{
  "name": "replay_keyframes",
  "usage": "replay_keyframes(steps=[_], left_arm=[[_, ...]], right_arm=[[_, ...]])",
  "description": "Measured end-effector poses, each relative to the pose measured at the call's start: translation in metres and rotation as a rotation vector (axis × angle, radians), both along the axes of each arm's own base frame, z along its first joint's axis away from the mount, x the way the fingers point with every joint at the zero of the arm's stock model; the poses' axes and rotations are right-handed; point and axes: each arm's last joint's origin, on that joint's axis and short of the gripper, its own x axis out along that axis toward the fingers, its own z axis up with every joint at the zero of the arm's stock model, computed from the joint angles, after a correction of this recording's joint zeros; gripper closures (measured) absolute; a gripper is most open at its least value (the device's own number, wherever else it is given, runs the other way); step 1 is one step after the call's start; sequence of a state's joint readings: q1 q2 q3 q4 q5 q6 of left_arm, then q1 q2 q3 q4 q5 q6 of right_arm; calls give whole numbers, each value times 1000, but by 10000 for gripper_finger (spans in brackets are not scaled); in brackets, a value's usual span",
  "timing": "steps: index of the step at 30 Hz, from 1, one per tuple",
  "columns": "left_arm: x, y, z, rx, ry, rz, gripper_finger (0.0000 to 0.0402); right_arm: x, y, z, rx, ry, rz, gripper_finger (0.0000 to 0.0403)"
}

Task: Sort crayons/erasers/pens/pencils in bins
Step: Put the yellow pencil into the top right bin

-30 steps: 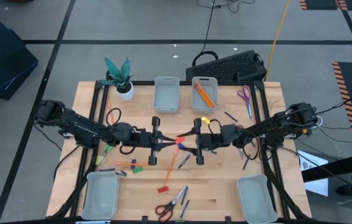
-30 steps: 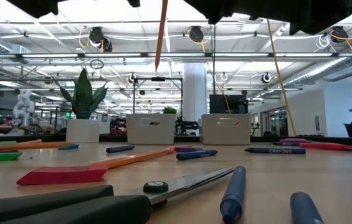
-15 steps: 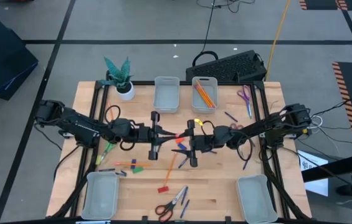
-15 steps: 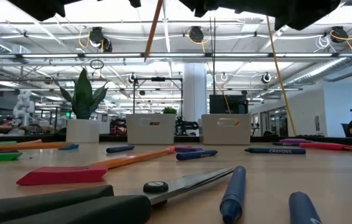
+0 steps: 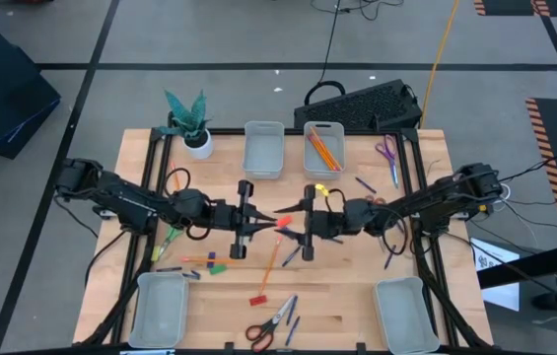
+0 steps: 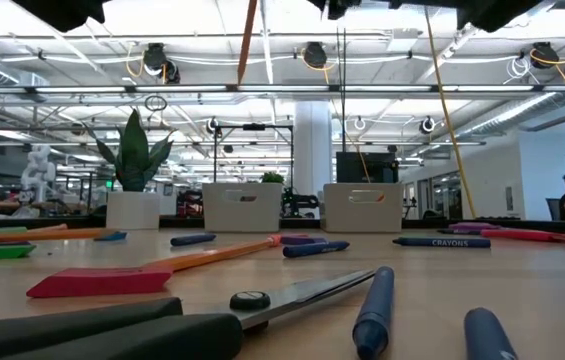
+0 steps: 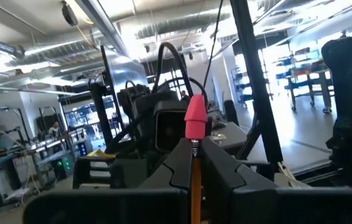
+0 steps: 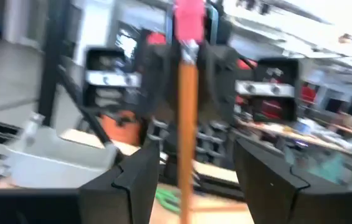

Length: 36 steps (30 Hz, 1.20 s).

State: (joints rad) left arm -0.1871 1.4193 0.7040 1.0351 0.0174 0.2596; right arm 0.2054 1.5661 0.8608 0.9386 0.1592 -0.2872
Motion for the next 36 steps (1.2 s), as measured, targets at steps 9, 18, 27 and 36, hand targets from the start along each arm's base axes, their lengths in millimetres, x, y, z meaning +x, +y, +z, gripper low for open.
replay_keyframes(steps=[9, 18, 27, 36], left_arm=[[-1, 3, 5, 0, -60, 6, 382], [0, 5, 6, -4, -100, 5, 382], [6, 4, 6, 4, -118, 9, 382], [14, 2, 3, 15, -103, 19, 384]], right_arm=[[0, -4, 6, 14, -66, 65, 293], [1, -12, 7, 4, -74, 37, 320], [3, -12, 12, -24, -89, 84, 243], [7, -12, 6, -53, -4, 51, 302]])
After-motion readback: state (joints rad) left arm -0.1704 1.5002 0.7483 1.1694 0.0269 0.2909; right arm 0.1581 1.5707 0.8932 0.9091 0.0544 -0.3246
